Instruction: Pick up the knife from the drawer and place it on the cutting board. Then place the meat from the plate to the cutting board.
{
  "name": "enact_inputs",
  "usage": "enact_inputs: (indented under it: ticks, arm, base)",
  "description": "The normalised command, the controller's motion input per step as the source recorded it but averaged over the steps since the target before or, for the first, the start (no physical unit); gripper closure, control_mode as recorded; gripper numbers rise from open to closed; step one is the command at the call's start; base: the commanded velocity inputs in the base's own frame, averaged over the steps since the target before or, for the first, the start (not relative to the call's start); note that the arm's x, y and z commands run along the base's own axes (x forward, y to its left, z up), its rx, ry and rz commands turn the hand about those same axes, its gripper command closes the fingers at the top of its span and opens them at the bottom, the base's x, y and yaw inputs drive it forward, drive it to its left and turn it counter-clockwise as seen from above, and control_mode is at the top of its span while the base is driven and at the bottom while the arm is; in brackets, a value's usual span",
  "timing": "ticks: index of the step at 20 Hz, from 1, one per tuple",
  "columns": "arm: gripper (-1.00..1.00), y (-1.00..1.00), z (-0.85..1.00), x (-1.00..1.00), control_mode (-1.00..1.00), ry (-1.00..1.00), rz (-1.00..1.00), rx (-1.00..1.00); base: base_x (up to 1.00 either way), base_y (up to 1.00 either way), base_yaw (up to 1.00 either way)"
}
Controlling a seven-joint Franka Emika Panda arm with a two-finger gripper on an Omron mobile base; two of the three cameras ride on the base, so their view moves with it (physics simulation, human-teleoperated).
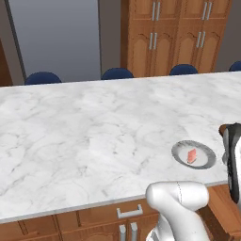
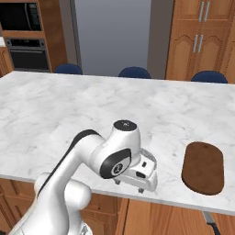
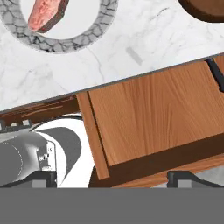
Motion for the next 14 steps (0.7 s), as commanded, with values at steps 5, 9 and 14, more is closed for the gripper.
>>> enact_inputs:
  ticks: [5,9,14]
  arm:
    - [-1.00,-0.58,-0.62,-0.30,-1.00,0.10,-0.08,0.00]
    - [-1.00,-0.44,-0.72,-0.04,-1.00,0.11,-0.04,0.00]
    - [-1.00,-0.45,-0.57,0.00,-1.00,0.10,0.00,0.00]
  base:
    - [0.00,0.00,0.00]
    - [0.00,0.00,0.00]
    - [0.00,0.00,0.00]
